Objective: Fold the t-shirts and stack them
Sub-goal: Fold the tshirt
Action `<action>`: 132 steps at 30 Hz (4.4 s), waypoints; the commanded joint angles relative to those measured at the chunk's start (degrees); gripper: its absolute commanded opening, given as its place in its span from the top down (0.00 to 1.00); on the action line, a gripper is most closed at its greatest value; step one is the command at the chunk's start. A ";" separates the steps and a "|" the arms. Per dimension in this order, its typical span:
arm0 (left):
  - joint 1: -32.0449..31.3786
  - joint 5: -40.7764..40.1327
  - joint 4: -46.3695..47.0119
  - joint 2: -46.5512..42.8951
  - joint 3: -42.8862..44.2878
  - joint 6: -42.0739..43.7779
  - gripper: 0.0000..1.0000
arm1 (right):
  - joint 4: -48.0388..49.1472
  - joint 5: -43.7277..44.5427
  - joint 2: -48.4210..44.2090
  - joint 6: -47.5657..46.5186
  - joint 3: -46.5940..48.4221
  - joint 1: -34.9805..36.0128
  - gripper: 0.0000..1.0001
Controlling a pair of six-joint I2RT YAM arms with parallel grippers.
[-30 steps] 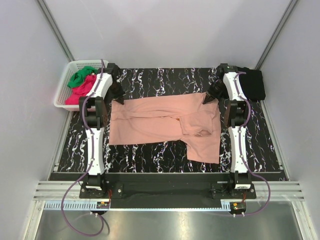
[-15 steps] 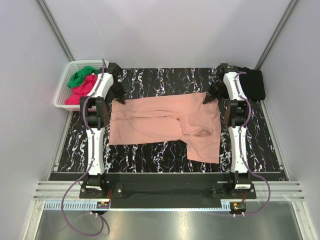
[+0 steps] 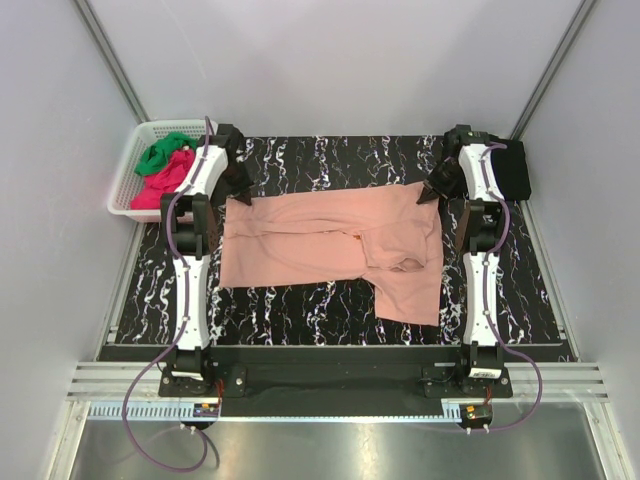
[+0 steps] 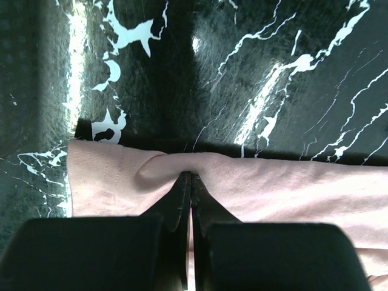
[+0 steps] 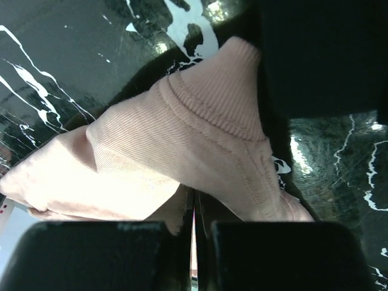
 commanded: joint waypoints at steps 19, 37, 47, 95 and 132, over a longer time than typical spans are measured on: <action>-0.38 11.10 16.76 -61.56 -57.26 -11.42 0.48 | 15.11 -6.65 -60.94 1.22 -64.96 1.25 0.70; 4.27 18.43 26.10 -94.41 -95.70 -28.57 0.41 | 19.89 -14.66 -111.86 23.38 -112.14 1.34 0.52; 6.65 17.11 23.01 -97.57 -100.45 -31.39 0.41 | 13.81 -8.93 -114.77 26.36 -116.71 1.25 0.39; 5.16 21.33 24.07 -90.02 -92.63 -30.34 0.42 | 22.25 6.44 -99.56 41.49 -125.42 1.07 0.31; 1.29 22.65 23.80 -85.97 -88.50 -31.13 0.44 | 31.13 4.51 -97.98 51.52 -128.41 1.07 0.30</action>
